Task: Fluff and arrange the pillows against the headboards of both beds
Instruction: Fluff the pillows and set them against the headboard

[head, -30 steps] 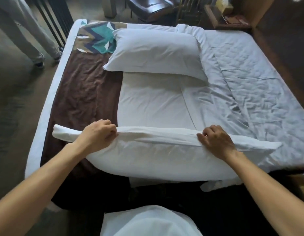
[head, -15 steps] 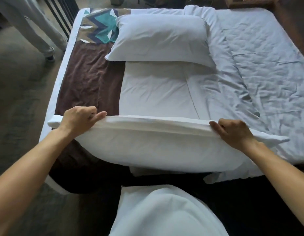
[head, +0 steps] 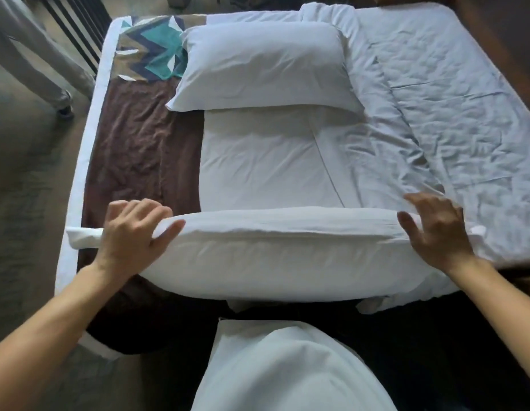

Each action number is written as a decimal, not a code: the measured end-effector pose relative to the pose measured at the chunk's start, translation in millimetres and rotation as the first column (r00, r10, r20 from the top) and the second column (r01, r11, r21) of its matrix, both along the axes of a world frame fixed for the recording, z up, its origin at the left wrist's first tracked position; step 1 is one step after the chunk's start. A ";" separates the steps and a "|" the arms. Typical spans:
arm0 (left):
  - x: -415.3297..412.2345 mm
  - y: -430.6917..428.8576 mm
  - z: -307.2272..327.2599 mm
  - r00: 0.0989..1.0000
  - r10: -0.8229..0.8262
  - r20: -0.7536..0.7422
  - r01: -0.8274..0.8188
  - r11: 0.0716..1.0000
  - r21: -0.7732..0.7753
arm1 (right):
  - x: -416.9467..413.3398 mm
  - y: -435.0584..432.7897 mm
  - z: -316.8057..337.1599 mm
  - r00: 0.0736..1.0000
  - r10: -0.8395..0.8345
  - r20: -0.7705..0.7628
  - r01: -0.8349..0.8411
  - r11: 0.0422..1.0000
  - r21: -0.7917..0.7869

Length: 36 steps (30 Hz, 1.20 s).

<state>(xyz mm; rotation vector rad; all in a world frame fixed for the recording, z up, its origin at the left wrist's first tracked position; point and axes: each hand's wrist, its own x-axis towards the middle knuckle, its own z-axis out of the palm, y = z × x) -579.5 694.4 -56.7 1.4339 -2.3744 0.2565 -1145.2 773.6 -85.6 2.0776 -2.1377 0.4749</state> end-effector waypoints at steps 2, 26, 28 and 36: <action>6.0 21.2 -17.7 0.995 -0.048 0.090 0.035 0.989 0.147 | 2.6 9.3 -14.4 0.996 0.071 -0.051 -0.063 0.986 0.154; -12.6 10.1 -91.8 0.981 0.183 0.056 -0.188 0.977 0.099 | 34.0 48.6 -67.7 0.960 -0.278 0.015 0.275 0.956 0.103; -14.2 8.4 -85.8 0.978 0.205 0.024 -0.207 0.975 0.086 | 30.8 43.6 -66.6 0.961 -0.276 0.014 0.274 0.960 0.062; -52.0 -6.9 -30.7 0.985 0.172 -0.028 -0.174 0.981 -0.084 | -23.0 25.8 -48.8 0.992 -0.126 -0.017 0.123 0.983 -0.139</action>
